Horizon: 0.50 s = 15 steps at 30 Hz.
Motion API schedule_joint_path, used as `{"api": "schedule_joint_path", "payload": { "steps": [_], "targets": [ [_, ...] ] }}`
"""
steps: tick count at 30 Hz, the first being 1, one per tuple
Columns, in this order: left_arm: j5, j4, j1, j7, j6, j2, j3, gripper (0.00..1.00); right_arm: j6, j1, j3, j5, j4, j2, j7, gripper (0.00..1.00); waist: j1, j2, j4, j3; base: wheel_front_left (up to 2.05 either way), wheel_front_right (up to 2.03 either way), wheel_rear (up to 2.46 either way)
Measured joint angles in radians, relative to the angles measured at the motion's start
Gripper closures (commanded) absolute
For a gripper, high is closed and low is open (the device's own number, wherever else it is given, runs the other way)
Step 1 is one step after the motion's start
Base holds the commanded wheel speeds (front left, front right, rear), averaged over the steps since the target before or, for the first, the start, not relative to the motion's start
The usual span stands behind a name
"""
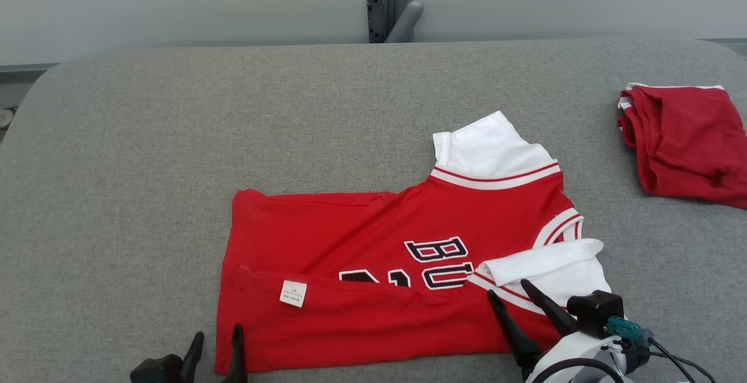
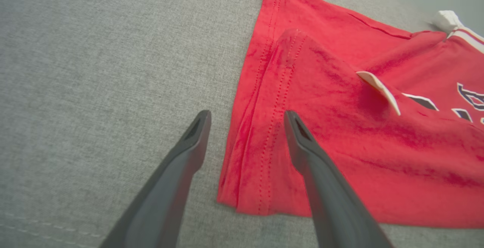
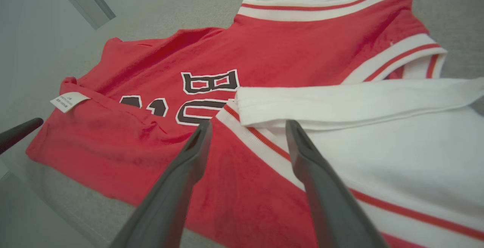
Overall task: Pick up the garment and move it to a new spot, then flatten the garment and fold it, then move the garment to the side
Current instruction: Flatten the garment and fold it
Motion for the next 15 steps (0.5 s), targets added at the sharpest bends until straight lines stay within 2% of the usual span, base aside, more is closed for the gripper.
{"api": "schedule_joint_path", "payload": {
  "steps": [3, 4, 6, 15],
  "targets": [
    [-0.002, 0.000, -0.003, 0.000, 0.000, 0.000, -0.003, 0.00, 0.000, -0.011, 0.005, -0.003, 0.001, 0.003, 0.000, 0.12, 0.0000, 0.0000, 0.004, 0.008, 0.00, 0.00, 0.00],
    [-0.002, 0.000, -0.004, 0.000, 0.000, 0.000, -0.004, 0.00, 0.000, -0.011, 0.006, -0.004, 0.001, 0.004, 0.000, 0.23, 0.0000, 0.0000, 0.005, 0.011, 0.00, 0.00, 0.00],
    [-0.005, 0.000, -0.007, 0.000, 0.002, 0.000, -0.006, 0.00, 0.000, -0.013, 0.007, -0.005, 0.005, 0.004, 0.000, 0.33, 0.0000, 0.0000, 0.007, 0.016, 0.00, 0.00, 0.00],
    [-0.015, 0.002, -0.020, 0.000, 0.003, 0.000, -0.019, 0.00, 0.000, -0.038, 0.019, -0.006, 0.021, 0.011, 0.000, 0.47, 0.0000, 0.0000, 0.012, 0.034, 0.00, 0.00, 0.00]
  ]
}}
